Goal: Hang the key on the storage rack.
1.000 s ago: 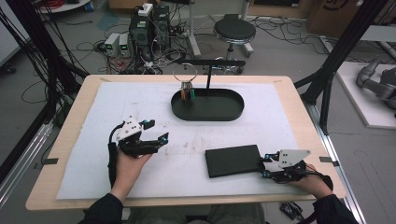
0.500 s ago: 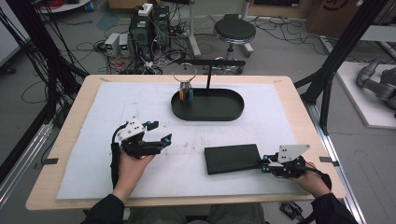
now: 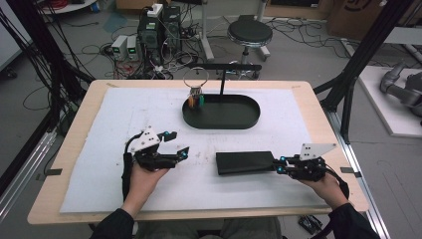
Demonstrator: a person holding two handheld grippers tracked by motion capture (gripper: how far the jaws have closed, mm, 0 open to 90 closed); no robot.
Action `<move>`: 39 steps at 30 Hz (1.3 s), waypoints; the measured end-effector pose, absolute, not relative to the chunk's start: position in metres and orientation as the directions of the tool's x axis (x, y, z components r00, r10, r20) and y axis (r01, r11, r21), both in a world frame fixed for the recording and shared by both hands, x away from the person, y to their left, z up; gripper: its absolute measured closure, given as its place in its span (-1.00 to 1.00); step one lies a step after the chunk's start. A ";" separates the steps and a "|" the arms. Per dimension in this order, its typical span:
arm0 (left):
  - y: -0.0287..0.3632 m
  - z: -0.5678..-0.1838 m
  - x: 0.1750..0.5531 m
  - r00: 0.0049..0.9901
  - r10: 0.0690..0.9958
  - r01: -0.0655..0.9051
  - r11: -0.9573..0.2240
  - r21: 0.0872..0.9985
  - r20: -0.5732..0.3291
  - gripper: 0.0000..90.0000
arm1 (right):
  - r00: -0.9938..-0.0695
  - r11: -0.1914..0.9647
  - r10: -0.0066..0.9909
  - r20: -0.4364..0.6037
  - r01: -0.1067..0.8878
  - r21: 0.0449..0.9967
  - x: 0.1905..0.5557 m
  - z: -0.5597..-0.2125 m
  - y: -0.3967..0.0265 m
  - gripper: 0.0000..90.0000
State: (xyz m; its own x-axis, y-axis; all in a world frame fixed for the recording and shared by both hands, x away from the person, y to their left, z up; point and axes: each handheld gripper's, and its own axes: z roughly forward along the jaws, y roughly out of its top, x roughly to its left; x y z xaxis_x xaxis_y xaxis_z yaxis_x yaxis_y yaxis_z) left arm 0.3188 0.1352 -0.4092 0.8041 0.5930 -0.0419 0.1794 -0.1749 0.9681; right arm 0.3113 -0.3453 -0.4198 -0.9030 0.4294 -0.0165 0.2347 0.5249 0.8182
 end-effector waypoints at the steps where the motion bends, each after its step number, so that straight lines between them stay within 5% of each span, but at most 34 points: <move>1: 0.132 -0.410 0.319 0.811 0.583 0.178 -0.180 0.967 -0.041 -0.37 | -0.900 0.516 0.436 -0.012 0.239 0.822 0.312 -0.419 -0.345 0.82; 15: 0.078 -0.422 0.323 0.914 0.404 0.093 -0.298 0.950 0.037 -0.27 | -0.855 0.412 0.515 0.066 0.315 0.855 0.321 -0.411 -0.346 0.82; 26: 0.052 -0.431 0.324 0.931 0.354 0.054 -0.364 0.930 0.085 -0.27 | -0.821 0.369 0.560 0.110 0.366 0.854 0.327 -0.409 -0.345 0.86; 28: 0.046 -0.431 0.323 0.935 0.336 0.030 -0.388 0.921 0.111 -0.27 | -0.818 0.369 0.566 0.105 0.366 0.854 0.327 -0.408 -0.344 1.00; 38: 0.034 -0.436 0.320 0.945 0.289 0.001 -0.476 0.879 0.155 -0.18 | -0.829 0.391 0.555 0.071 0.336 0.857 0.323 -0.408 -0.342 1.00; 39: 0.035 -0.435 0.320 0.943 0.297 0.005 -0.470 0.883 0.153 -0.19 | -0.844 0.409 0.534 0.049 0.308 0.859 0.321 -0.410 -0.344 0.88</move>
